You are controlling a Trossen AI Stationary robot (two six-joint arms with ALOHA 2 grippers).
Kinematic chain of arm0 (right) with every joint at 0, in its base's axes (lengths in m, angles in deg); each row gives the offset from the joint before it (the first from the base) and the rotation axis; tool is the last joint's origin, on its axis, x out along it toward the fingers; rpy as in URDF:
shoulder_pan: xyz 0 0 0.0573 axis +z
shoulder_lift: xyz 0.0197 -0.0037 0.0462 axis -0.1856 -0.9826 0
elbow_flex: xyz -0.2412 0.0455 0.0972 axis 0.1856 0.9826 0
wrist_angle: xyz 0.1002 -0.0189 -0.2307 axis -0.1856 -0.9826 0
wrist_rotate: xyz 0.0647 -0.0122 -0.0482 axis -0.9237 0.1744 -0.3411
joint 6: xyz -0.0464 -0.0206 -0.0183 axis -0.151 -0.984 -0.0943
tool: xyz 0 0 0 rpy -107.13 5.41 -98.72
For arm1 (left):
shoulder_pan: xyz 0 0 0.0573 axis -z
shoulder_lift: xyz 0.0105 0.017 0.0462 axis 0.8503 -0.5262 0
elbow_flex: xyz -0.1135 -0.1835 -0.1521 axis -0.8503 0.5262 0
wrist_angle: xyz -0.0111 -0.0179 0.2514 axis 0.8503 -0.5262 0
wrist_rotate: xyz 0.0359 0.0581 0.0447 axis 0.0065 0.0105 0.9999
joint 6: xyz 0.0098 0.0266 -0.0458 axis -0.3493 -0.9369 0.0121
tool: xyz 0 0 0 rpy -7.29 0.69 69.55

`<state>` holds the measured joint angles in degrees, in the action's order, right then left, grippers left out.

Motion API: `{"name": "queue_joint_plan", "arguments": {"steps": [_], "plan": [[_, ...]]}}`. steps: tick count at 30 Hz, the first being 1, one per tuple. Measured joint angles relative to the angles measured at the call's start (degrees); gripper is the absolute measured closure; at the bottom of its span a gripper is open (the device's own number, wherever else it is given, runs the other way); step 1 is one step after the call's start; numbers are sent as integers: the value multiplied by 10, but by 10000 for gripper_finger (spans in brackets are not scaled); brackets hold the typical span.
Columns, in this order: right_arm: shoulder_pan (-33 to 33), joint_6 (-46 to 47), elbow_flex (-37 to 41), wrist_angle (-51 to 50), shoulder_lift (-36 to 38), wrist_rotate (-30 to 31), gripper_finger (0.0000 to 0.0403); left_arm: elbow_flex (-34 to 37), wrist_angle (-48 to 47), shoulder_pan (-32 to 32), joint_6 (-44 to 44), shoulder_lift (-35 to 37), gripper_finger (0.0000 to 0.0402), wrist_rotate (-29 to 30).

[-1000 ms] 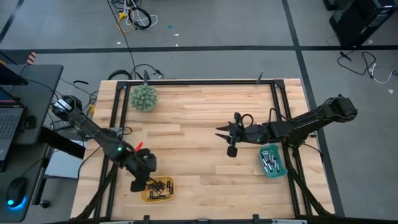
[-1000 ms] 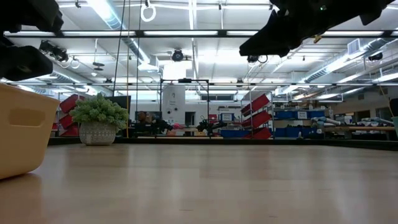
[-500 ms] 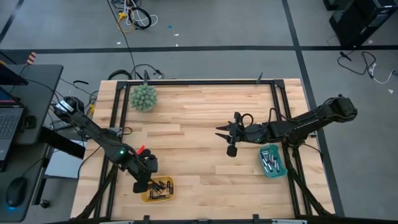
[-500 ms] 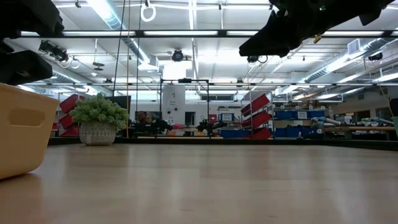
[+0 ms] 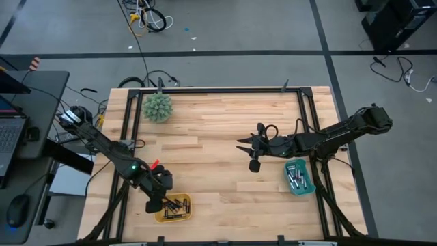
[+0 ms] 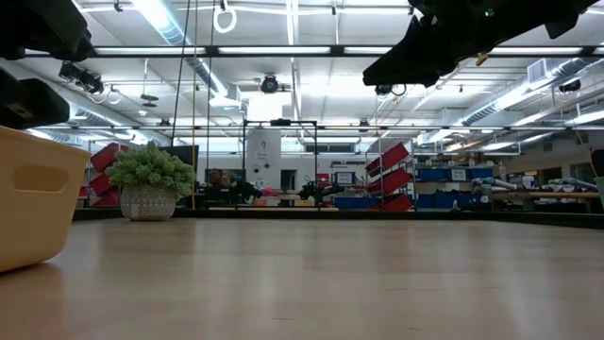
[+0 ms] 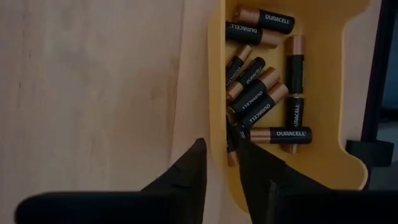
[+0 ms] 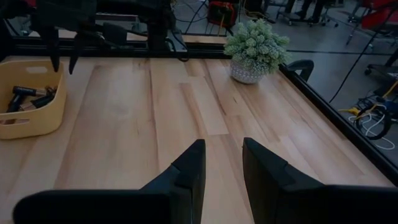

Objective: Sort batteries
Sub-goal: Adjust the yellow bin

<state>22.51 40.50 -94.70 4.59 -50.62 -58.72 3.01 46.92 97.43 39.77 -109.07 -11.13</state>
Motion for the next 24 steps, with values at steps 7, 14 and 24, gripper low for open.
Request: {"name": "queue_joint_plan", "arguments": {"steps": [7,14,24], "plan": [[0,0,0,0,0,0,311,0,-2,0,3,0,339,-3],[0,0,0,0,0,0,311,0,-5,0,12,0,349,-13],[0,0,0,0,0,0,311,0,-39,0,33,0,364,-13]]}}
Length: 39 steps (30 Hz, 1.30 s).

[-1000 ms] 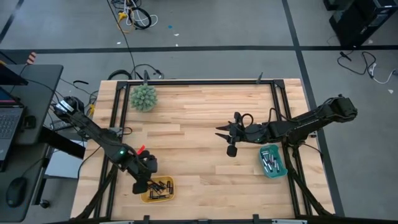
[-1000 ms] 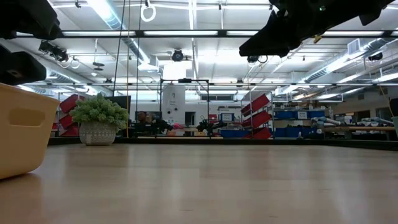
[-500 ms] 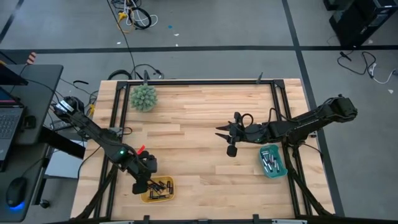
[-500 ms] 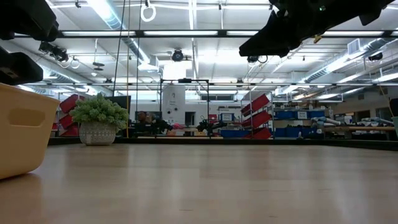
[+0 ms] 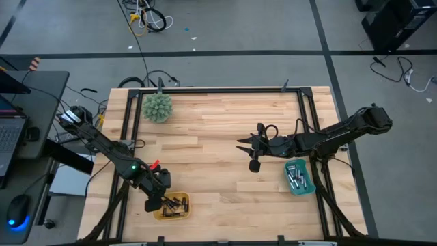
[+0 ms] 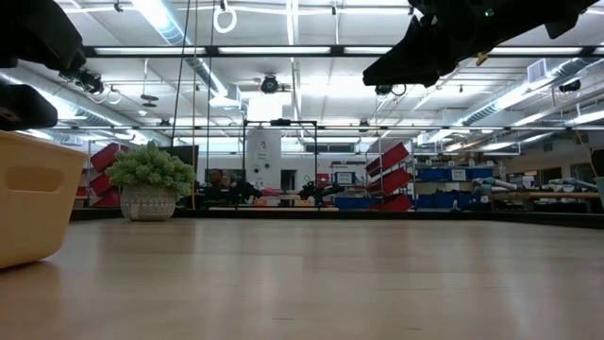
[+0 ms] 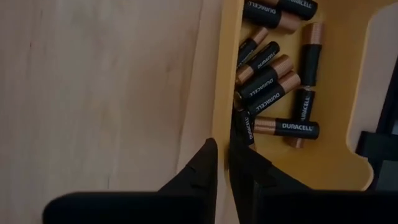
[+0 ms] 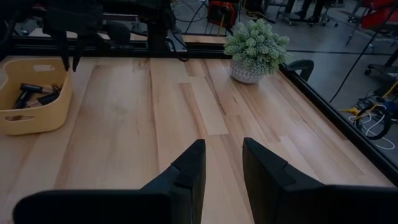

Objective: Sort batteries
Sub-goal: Adjust the yellow bin

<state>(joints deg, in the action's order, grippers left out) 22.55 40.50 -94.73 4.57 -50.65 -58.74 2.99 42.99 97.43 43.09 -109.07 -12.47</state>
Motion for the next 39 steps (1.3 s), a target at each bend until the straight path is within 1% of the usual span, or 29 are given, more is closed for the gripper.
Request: {"name": "queue_joint_plan", "arguments": {"steps": [7,12,15,26,30,36,39], "plan": [[0,0,0,0,0,0,311,-1,-19,0,8,0,397,1],[0,0,0,0,0,0,311,-1,-77,-2,10,1,397,35],[0,0,0,0,0,0,311,0,-104,-6,7,1,397,43],[0,0,0,0,0,0,311,-1,-107,-5,-1,1,396,50],[0,0,0,0,0,0,311,-22,-116,-5,-13,1,396,58],[0,0,0,-2,0,0,311,-69,-178,-5,-23,0,396,88],[0,1,0,-12,0,6,311,-79,-201,-5,-23,0,396,93]]}}
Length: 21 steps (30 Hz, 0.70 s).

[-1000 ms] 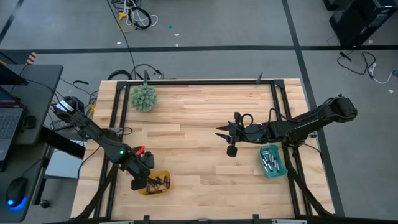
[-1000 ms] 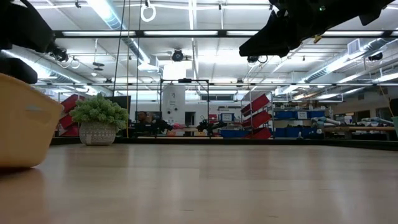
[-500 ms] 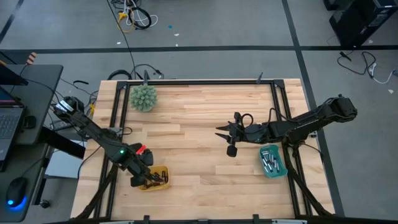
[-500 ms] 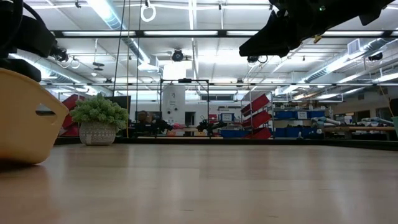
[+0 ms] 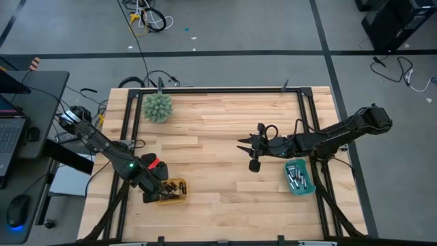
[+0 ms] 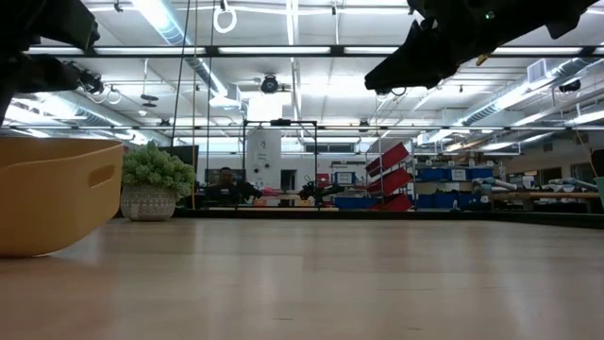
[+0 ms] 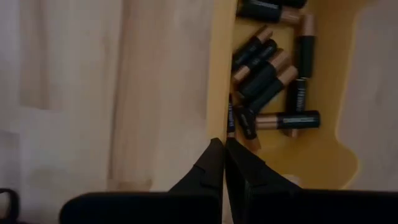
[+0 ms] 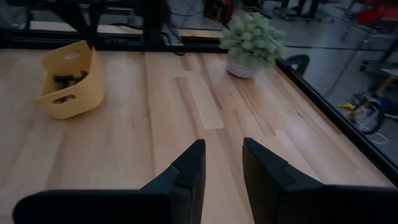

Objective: Sort batteries
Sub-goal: Adjust the yellow bin, then return to Home Position

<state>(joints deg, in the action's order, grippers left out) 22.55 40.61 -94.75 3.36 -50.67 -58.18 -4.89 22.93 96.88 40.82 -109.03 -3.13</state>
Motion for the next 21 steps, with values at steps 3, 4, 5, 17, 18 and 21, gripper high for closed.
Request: {"name": "queue_joint_plan", "arguments": {"steps": [3,4,5,17,18,21], "plan": [[0,15,0,-9,0,24,311,0,-17,0,0,0,395,21],[0,24,0,-17,0,33,311,0,-23,0,-1,0,393,27],[0,34,0,-31,0,41,311,0,-27,0,-2,0,390,30],[9,170,0,-180,62,90,329,0,-25,0,-2,0,300,66],[12,170,0,-181,68,90,332,0,-26,0,-7,0,293,68],[22,169,0,-171,82,89,343,-1,-25,0,-40,0,280,100]]}}
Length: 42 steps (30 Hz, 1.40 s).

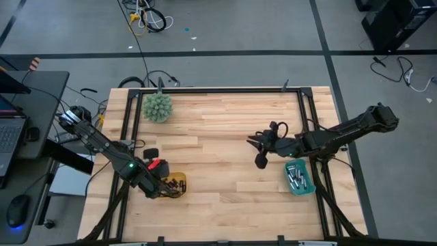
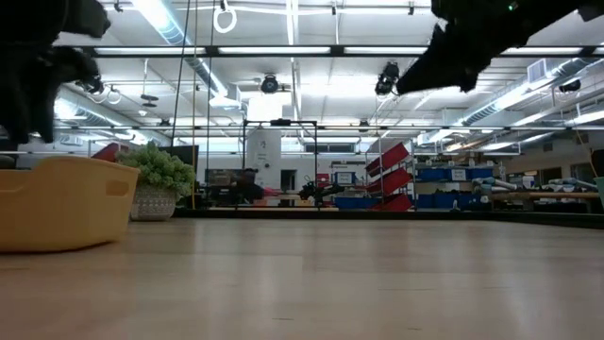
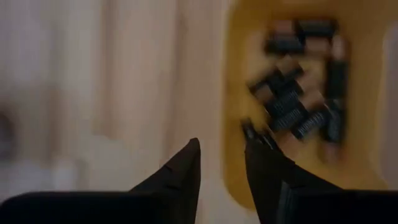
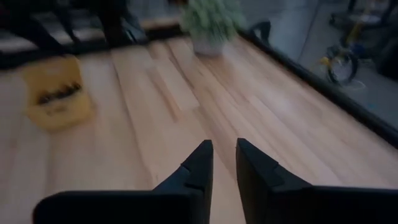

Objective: Sort batteries
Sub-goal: Return to Home Position

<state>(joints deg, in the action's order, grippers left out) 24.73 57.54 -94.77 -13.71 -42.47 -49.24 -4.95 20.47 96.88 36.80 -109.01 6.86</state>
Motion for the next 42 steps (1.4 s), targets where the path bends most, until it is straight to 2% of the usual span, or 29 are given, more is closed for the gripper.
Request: {"name": "queue_joint_plan", "arguments": {"steps": [2,5,7,9,10,11,13,15,16,17,20,22,25,27,31,36,42], "plan": [[6,-18,0,52,-2,0,351,-3,15,0,-43,0,277,72],[12,-100,0,217,-26,-24,359,-14,83,0,-175,0,277,215],[14,-178,0,326,-48,-75,364,-23,169,0,-299,0,277,288],[23,-258,0,427,-63,-126,369,-26,313,-1,-451,1,277,328],[31,-292,0,468,-66,-139,371,-25,402,-3,-537,2,277,324],[39,-317,0,502,-66,-144,374,-25,496,-8,-612,3,277,288],[52,-345,0,539,-63,-146,380,-23,648,-26,-724,4,277,134],[60,-357,0,536,-56,-146,389,-19,714,-51,-785,5,277,-8],[62,-363,0,530,-53,-146,393,-18,723,-65,-799,4,277,-35],[62,-371,0,523,-50,-146,398,-18,723,-81,-802,4,277,-31],[62,-393,0,487,-35,-146,401,-17,673,-125,-780,18,280,83],[62,-398,0,458,-9,-146,399,-17,611,-145,-749,39,281,122],[62,-410,0,393,48,-146,401,-16,513,-157,-705,99,282,115],[59,-414,6,352,91,-153,402,-11,486,-166,-691,145,282,115],[53,-414,40,318,188,-188,402,34,481,-168,-674,243,282,99],[53,-413,122,318,289,-193,402,123,494,-169,-620,366,282,100],[44,-411,230,379,380,-195,402,268,604,-169,-622,482,283,113]]}}
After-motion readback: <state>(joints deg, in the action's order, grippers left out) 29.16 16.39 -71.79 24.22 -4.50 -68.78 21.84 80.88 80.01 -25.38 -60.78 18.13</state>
